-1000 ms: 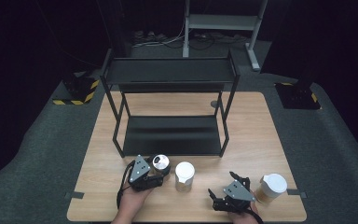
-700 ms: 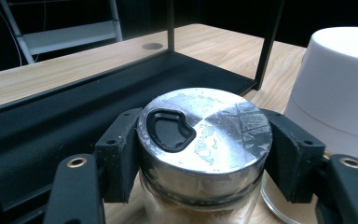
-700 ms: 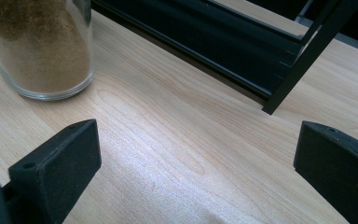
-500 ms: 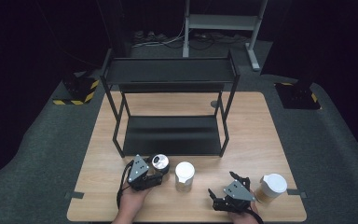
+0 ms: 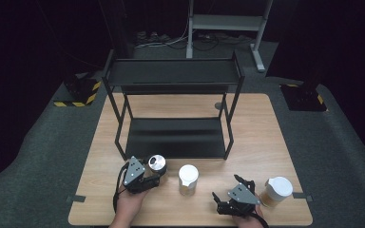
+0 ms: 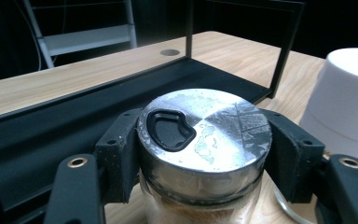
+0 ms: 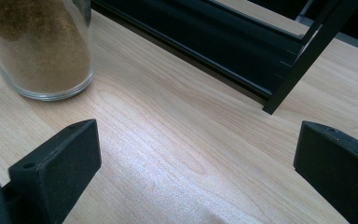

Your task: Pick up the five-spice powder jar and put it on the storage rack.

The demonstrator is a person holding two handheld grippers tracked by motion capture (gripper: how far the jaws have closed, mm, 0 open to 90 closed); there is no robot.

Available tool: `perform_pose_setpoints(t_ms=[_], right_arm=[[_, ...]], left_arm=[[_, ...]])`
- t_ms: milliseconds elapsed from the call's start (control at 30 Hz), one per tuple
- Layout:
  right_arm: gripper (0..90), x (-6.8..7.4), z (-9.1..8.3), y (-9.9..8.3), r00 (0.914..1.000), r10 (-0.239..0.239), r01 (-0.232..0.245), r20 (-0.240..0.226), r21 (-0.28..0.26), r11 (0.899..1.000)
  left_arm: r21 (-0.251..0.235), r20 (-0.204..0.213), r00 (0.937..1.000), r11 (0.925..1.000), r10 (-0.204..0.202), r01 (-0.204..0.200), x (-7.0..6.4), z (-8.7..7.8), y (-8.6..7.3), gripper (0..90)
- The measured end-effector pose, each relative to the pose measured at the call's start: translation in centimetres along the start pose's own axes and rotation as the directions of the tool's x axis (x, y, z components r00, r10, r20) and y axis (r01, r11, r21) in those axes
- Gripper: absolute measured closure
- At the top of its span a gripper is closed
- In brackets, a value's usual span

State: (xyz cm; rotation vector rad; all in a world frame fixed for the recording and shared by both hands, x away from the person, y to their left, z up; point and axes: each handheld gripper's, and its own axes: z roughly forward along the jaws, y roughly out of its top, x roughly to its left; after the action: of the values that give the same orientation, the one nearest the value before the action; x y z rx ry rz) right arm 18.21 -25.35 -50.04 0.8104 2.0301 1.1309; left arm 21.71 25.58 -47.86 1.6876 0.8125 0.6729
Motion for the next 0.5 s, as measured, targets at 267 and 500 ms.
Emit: perform_pose_setpoints(t_ms=[267,500], right_arm=[[0.0,0.0,0.0,0.0,1.0,0.001,-0.001,-0.001,0.0,1.0],[0.0,0.0,0.0,0.0,1.0,0.0,0.0,0.0,-0.001,1.0]], left_arm=[[0.0,-0.034,0.9994,1.0,-0.006,0.006,0.3,-1.0,-0.2,35.1],[-0.007,-0.067,0.9977,0.9999,-0.012,0.012,0.7,-1.8,-0.2,35.1]])
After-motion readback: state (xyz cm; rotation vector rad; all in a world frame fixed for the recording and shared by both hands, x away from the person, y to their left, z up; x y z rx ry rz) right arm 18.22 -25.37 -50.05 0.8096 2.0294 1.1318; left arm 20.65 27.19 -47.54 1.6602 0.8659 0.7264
